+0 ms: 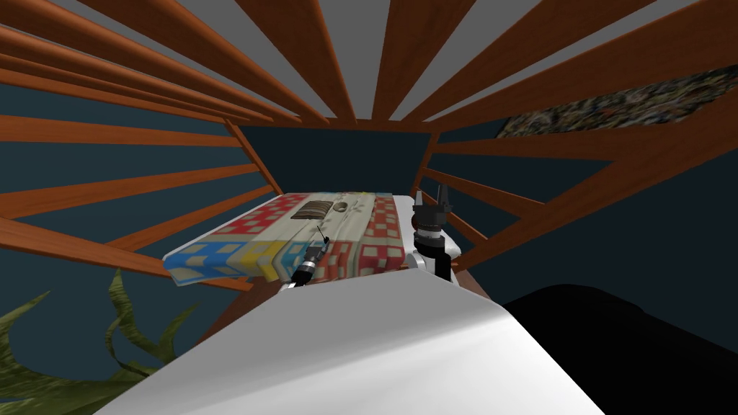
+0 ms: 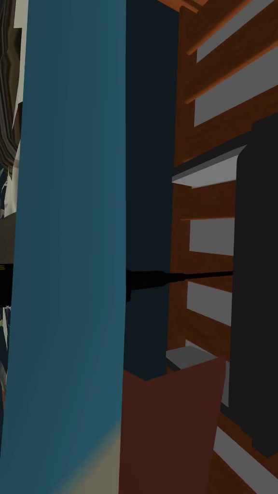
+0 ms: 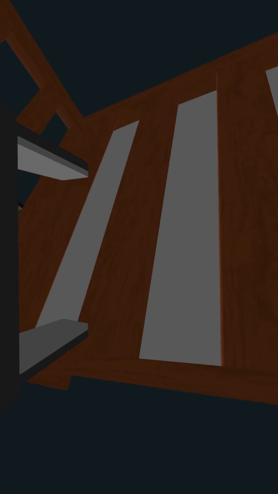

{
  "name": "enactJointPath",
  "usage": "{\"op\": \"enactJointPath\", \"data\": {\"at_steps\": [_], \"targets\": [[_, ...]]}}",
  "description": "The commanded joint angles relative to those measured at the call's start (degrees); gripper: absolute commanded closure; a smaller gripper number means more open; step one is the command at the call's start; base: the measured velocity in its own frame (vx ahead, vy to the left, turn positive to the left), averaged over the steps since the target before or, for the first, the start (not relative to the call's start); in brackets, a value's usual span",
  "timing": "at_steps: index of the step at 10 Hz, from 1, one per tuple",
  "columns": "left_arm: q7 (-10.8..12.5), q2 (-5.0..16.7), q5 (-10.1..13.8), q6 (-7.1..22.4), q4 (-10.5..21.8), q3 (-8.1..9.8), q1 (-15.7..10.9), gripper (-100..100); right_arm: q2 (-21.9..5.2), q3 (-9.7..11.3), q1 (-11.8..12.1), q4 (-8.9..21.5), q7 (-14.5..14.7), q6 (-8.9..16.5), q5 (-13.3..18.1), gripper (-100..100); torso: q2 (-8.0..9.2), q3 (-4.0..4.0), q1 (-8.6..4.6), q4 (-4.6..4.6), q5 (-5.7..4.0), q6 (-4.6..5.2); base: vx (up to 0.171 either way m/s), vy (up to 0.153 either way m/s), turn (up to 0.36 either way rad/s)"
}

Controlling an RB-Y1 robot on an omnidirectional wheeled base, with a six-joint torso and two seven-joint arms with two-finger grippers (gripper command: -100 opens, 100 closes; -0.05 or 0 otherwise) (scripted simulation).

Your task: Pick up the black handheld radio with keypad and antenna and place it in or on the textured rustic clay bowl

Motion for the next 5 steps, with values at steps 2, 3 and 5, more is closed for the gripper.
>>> {"op": "enactJointPath", "data": {"at_steps": [2,3,5], "targets": [[-1.8,0.0,-0.4,-2.9,0.6,0.59,0.8,-100,0.0,0.0,0.0,0.0,0.0,0.0,0.0,0,-0.01,-0.01,0.01,0.0,0.0,0.0,0.043,0.018,0.052],[-2.6,-0.4,-0.6,-4.3,1.0,0.92,1.1,-100,0.0,0.0,0.0,0.0,0.0,0.0,0.0,0,0.02,0.01,0.01,0.0,0.0,0.0,0.039,0.019,0.065],[-3.9,-2.0,-0.8,-6.4,1.6,1.41,1.6,-100,0.0,0.0,0.0,0.0,0.0,0.0,0.0,0,0.01,0.01,0.0,0.0,0.0,0.01,0.044,0.015,0.057]]}}
